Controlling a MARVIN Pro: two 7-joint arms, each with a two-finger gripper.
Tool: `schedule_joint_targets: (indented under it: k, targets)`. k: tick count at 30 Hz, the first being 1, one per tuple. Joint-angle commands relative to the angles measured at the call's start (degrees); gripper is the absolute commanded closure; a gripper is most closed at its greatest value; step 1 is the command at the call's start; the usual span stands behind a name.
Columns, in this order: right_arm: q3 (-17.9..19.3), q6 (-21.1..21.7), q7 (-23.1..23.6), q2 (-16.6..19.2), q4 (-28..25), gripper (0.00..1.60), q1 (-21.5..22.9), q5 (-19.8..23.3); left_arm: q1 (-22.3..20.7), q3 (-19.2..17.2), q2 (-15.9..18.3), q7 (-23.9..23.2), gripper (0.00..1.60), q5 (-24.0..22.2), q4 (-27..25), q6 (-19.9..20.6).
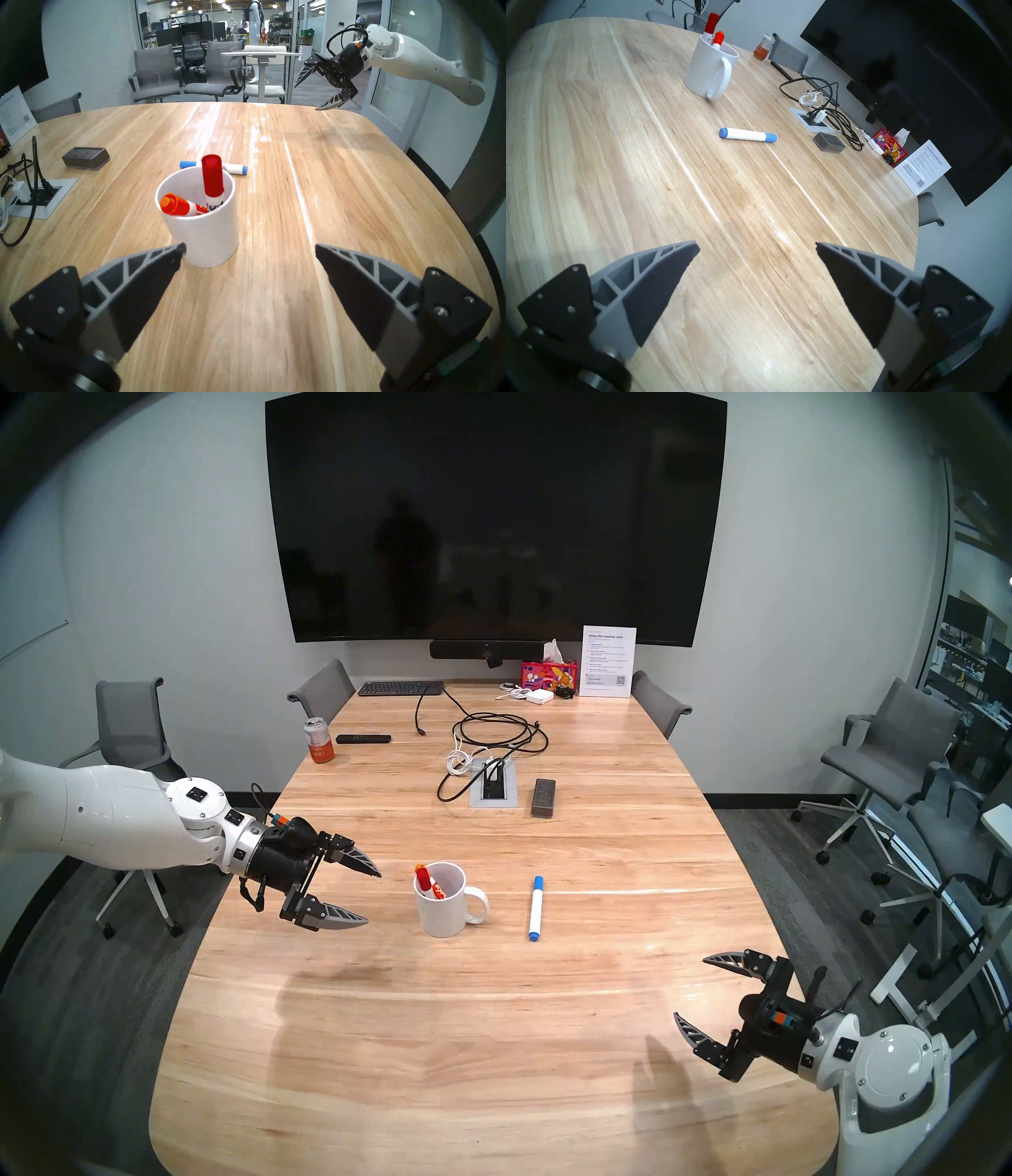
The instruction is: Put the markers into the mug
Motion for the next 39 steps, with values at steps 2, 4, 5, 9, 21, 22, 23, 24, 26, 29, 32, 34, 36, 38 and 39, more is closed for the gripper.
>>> schedule_joint_targets:
  k: [2,4,5,9,21,22,23,24,26,29,32,34,36,38,39]
  targets:
    - [-3.0,0.8,0.5,0.7,-1.3,0.0,1.4,-0.9,-2.0,-0.4,1.6,0.2,0.0,-0.2,-0.5,0.5]
    - [-4.1,1.1,0.5,0.8,-1.6,0.0,2.0,-1.4,-2.0,-0.4,1.7,0.2,0.0,-0.2,-0.6,0.5]
    - [-4.6,1.4,0.4,0.9,-1.6,0.0,2.4,-1.8,-2.0,-0.4,1.7,0.3,0.0,-0.1,-0.6,0.6]
    - [-7.2,2.3,0.0,1.1,-1.5,0.0,4.0,-3.5,-2.0,-0.5,1.8,0.4,0.0,0.0,-0.7,0.7]
    - [-13.0,9.7,0.1,1.7,0.6,0.0,10.1,-4.7,-2.0,-0.6,1.9,0.5,0.0,0.1,-0.8,0.9]
    - [-13.5,11.6,1.1,1.2,0.7,0.0,11.2,-5.0,-2.0,-0.6,1.9,0.5,0.0,0.1,-0.8,0.9]
    - [-14.1,12.4,1.1,1.2,0.8,0.0,11.7,-5.2,-2.0,-0.6,1.9,0.5,0.0,0.1,-0.9,0.9]
    - [-14.6,13.0,1.0,1.2,0.9,0.0,12.0,-5.5,-2.0,-0.6,1.9,0.5,0.0,0.1,-0.8,0.9]
    - [-15.8,15.0,1.2,1.1,1.2,0.0,12.9,-5.7,-2.0,-0.6,1.9,0.5,0.0,0.1,-0.8,0.9]
    - [-17.2,17.7,1.6,0.7,1.7,0.0,14.5,-5.7,-2.0,-0.6,1.9,0.4,0.0,0.1,-0.8,0.9]
    - [-18.3,21.0,2.3,0.9,2.2,0.0,16.1,-5.7,-2.0,-0.7,1.9,0.4,0.0,0.1,-0.8,0.9]
    - [-19.0,23.9,2.5,0.6,2.7,0.0,17.3,-5.9,-2.0,-0.7,1.9,0.4,0.0,0.1,-0.8,0.9]
    - [-19.9,25.7,2.3,0.5,3.3,0.0,18.4,-6.6,-2.0,-0.7,1.9,0.4,0.0,0.1,-0.8,0.9]
    - [-20.5,27.8,2.3,0.3,3.7,0.0,19.2,-7.1,-2.0,-0.7,1.9,0.4,0.0,0.1,-0.8,0.9]
    - [-20.7,28.4,2.2,0.3,3.8,0.0,19.6,-7.3,-2.0,-0.7,1.9,0.4,0.0,0.1,-0.8,0.9]
